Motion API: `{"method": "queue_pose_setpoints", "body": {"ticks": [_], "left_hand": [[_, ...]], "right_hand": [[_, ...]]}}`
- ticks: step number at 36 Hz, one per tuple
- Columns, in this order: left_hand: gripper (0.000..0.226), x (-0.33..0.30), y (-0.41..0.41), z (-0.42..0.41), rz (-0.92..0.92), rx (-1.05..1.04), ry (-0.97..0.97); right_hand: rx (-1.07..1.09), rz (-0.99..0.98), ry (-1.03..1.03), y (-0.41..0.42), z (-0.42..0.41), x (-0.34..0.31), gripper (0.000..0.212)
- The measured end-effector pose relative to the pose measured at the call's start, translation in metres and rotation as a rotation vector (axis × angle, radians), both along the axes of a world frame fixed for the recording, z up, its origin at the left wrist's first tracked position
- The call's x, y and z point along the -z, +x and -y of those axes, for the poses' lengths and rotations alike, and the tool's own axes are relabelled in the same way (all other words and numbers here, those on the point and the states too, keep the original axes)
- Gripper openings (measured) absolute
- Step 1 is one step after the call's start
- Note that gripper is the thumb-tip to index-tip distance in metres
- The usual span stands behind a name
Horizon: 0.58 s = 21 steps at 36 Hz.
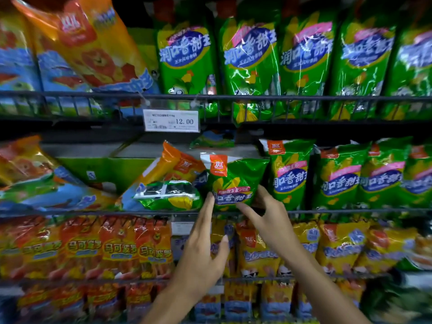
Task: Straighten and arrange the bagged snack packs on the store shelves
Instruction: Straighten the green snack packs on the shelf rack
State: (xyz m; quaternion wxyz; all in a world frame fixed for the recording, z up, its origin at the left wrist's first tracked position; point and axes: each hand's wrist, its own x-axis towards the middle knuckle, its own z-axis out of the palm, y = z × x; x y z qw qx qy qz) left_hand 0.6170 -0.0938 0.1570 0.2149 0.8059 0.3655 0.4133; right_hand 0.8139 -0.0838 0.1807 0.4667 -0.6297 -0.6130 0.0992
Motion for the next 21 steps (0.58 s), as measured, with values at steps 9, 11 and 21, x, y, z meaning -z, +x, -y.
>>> {"method": "queue_pose_setpoints", "body": {"ticks": [9,11,21], "left_hand": [[0.082,-0.013,0.004,-0.001,0.102,0.057,-0.049],[0.080,-0.016,0.004,-0.002,0.134,0.047,-0.041],[0.076,-0.035,0.021,-0.002,0.160,0.119,0.084]], "right_hand": [[0.049,-0.171,0.191,-0.009,0.003,-0.007,0.059],[0.051,-0.195,0.235,-0.013,0.008,-0.014,0.030],[-0.004,-0.266,0.401,0.002,0.025,-0.046,0.018]]}}
